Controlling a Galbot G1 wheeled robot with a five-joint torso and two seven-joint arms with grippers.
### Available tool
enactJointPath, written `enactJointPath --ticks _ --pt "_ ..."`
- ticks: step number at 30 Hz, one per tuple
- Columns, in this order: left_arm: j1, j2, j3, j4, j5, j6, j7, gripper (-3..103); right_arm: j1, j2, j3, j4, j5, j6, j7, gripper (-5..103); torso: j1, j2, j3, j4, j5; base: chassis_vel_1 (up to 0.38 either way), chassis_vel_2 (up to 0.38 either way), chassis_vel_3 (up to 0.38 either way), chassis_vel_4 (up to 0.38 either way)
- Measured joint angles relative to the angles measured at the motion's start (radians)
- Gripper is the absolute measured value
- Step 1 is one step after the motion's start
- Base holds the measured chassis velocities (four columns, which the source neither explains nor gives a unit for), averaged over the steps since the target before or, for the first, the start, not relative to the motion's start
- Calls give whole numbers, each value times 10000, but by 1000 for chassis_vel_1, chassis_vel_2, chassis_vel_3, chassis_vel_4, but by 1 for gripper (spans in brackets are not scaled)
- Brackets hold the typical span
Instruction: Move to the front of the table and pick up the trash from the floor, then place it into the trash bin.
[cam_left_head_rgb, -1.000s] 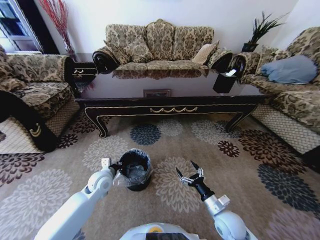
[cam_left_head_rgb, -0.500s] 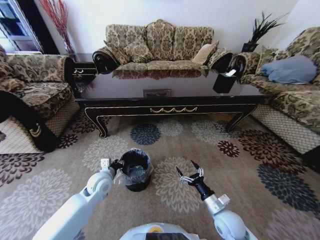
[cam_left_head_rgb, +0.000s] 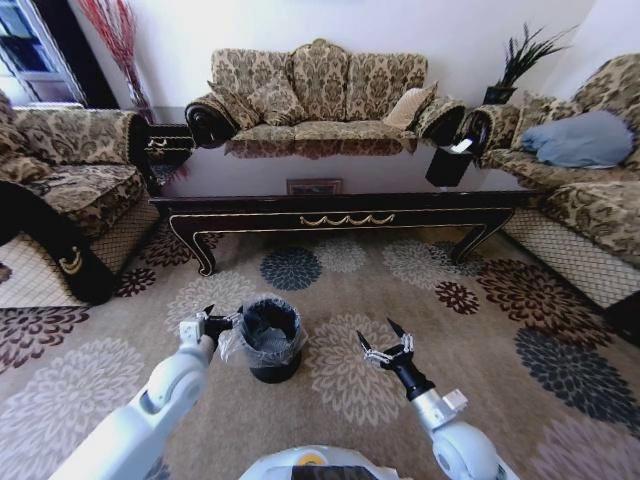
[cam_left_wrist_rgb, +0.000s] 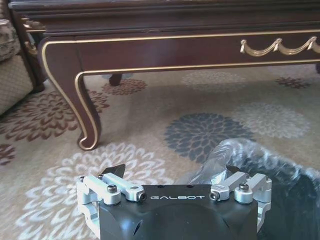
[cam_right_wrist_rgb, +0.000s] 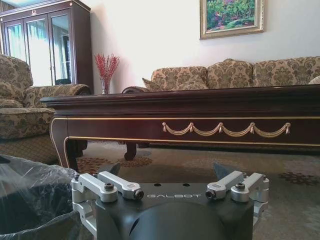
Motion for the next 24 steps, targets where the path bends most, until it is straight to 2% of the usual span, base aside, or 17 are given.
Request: enactJointPath --ticks 4,7,9,11,13,15,17,18,21,24 --pt "688 -220 -566 14 284 -123 80 100 -164 -4 113 73 -81 116 -37 100 0 1 0 0 0 0 0 0 0" --pt "1127 -447 -1243 561 749 -576 343 100 -350 11 166 165 -202 236 -159 100 0 0 0 3 -1 0 0 0 0" --pt "1150 -476 -1328 671 761 -637 397 100 -376 16 165 179 -237 252 -187 100 0 0 0 3 -1 0 0 0 0" --pt "1164 -616 -1451 994 198 -1029 1008 100 -437 46 112 228 -377 284 -253 100 0 0 0 0 -1 0 0 0 0" --pt "1099 -715 -1270 1052 -414 -1308 1579 100 -443 68 64 273 -425 285 -267 100 0 0 0 2 0 0 0 0 0" --pt "1035 -757 -1130 1075 -526 -1422 1796 100 -452 76 45 301 -439 283 -271 100 0 0 0 1 1 0 0 0 0" --pt "736 -888 -410 1103 -557 -1890 2663 100 -529 81 52 387 -467 269 -277 100 0 0 0 -1 -1 0 0 0 0" --pt "736 -888 -410 1103 -557 -1890 2663 100 -529 81 52 387 -467 269 -277 100 0 0 0 -1 -1 0 0 0 0" --pt "526 -957 170 857 -513 -2178 3229 100 -716 79 265 467 -466 274 -296 100 1 0 1 -2 0 0 0 0 0" --pt "555 -897 271 609 -390 -2214 3209 100 -851 83 461 488 -441 316 -325 100 1 0 1 -2 0 0 0 0 0"
